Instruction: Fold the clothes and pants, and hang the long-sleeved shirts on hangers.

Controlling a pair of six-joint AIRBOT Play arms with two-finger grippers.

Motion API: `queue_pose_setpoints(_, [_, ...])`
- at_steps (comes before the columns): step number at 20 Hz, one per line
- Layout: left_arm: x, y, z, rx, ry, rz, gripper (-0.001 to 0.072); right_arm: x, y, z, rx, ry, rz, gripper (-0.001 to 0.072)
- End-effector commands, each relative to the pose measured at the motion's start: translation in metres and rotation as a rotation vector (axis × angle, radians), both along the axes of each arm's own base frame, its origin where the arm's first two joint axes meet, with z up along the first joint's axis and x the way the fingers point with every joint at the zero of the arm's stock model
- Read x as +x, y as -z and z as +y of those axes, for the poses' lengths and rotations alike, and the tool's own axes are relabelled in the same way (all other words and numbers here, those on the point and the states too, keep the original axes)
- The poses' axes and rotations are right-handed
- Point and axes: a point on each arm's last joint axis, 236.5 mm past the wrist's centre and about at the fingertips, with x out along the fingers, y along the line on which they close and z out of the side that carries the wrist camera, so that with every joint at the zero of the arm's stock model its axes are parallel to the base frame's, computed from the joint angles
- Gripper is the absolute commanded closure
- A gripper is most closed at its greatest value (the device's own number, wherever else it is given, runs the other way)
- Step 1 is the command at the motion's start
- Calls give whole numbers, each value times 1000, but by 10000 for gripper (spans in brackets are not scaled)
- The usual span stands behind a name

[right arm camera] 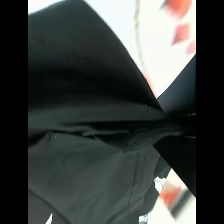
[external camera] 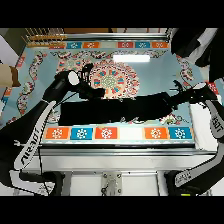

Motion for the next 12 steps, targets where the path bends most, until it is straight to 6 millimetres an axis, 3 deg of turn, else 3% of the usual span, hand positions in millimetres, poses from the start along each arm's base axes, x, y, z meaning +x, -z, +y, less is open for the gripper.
queue_pose_setpoints(1, [-6,24,-29,-5,25,26,699,-21,-29,-49,-259,-45,42,699])
queue_pose_setpoints(3, [-4,34,-61,-62,36,43,699,-19,-67,-56,-311,-54,11,699])
queue_pose_setpoints(5, [0,43,-93,-93,73,51,699,-18,-103,-48,-324,-72,-25,699])
queue_pose_setpoints(8, [4,55,-137,-130,123,51,699,-13,-149,-24,-356,-136,-107,699])
queue_pose_setpoints(12, [-3,73,-187,-169,187,71,699,-4,-192,23,-382,-229,-220,699])
